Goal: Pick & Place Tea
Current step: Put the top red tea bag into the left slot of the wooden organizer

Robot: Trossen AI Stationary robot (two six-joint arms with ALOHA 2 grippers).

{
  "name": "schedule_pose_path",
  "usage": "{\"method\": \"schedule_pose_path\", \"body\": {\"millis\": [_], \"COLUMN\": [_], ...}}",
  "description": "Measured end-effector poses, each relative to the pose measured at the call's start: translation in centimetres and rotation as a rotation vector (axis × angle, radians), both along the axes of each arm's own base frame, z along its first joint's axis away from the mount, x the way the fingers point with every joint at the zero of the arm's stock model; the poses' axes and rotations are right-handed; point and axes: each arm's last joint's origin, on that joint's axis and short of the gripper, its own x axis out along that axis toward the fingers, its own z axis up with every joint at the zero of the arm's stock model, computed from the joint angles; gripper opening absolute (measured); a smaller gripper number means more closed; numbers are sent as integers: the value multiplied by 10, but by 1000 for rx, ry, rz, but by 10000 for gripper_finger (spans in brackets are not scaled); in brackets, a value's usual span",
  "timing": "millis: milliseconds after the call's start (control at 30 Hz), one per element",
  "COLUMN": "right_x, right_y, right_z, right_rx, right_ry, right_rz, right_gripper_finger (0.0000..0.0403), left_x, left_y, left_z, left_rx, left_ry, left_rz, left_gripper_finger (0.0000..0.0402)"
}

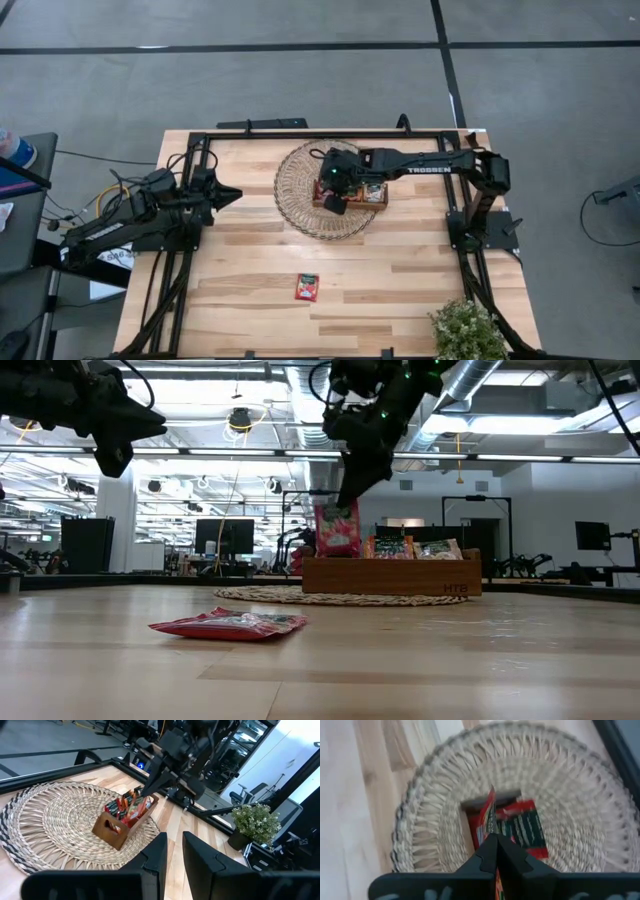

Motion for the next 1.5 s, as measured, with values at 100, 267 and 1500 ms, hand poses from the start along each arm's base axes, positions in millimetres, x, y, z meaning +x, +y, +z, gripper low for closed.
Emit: {"method": "schedule_pose_path", "body": {"millis": [100,267,1500], "right_x": [-1,1,3], "right_y": [0,-1,0], "right_z": [-4,-3,-40], "right_rx": [7,-16,22], "right_ry": [10,-11,47], "right_rz": [-8,-5,38], "right_gripper_finger": [0,0,0], "left_x": [0,0,0], "left_y": [0,0,0], "left_z": [0,0,0], "left_rx": [0,0,-7], "left_ry": [0,0,0], "left_rz": [0,0,1], "left_gripper_finger": [50,50,50]}}
